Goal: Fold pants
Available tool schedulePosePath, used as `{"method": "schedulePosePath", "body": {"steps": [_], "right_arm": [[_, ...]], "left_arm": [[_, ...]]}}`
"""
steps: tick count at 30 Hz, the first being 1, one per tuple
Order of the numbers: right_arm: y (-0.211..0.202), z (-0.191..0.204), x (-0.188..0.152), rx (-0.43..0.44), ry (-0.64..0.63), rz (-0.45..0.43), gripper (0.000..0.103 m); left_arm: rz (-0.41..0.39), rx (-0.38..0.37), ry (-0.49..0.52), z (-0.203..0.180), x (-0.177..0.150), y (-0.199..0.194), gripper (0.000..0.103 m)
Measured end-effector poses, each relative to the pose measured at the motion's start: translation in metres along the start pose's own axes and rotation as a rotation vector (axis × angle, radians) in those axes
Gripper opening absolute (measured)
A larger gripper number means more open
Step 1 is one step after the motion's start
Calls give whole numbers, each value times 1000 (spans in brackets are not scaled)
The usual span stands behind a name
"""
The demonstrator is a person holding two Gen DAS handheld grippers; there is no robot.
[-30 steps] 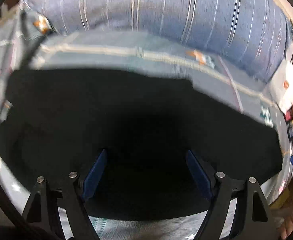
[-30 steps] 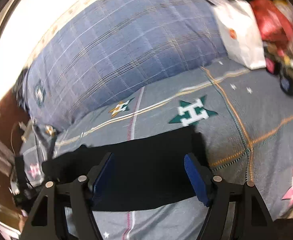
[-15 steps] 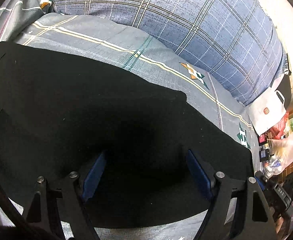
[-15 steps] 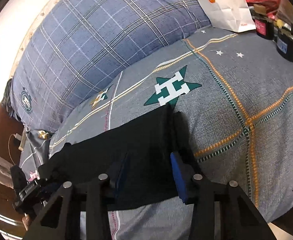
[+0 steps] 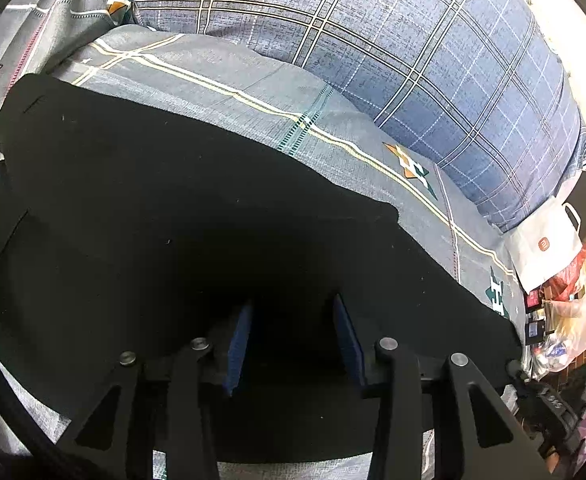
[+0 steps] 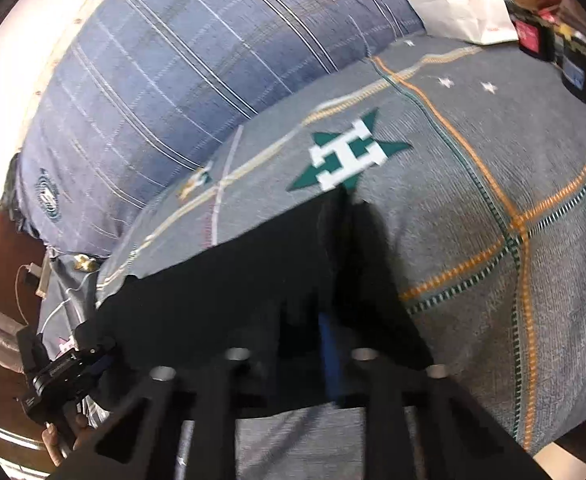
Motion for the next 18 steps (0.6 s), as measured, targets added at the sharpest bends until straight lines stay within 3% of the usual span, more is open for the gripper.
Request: {"method": "schedulePosePath", "body": {"steps": [1, 3, 4, 5, 9, 14, 16, 18], "right_arm": [[-9, 5, 3, 39, -3, -29, 13], [-23, 12, 9, 88, -4, -79, 12], [-28, 11, 11, 80, -9, -102, 12], [-28, 10, 12, 62, -10, -102, 12], [-24, 6, 11, 68, 8, -84, 12], [-52, 17, 23, 90, -32, -188, 11], [-59, 10, 24, 91, -18, -190, 11], [-52, -6, 15, 46, 9, -135, 11]], "left_arm": [[-6, -7, -7, 1, 1, 0, 42], [-20, -6, -16, 4, 5, -1, 23], [-30, -1, -16, 8, 8, -4, 12], [-40, -8, -19, 9, 11, -6, 9], [-103, -32, -13, 3, 20, -28, 5], [-222, -60, 87, -32, 22, -89, 4], [-219, -43, 137, -43, 12, -98, 5], [-177, -1, 173, -42, -3, -86, 5]]}}
Point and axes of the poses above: each gripper's, at about its wrist camera, not at the fingertips, and y roughly the way its jaws point, z to its left, x to its top, the point moved 9 cm from there along y, roughly the way its jaws point, and after that the axes turned 8 degrees about y, right-handed, at the moved point
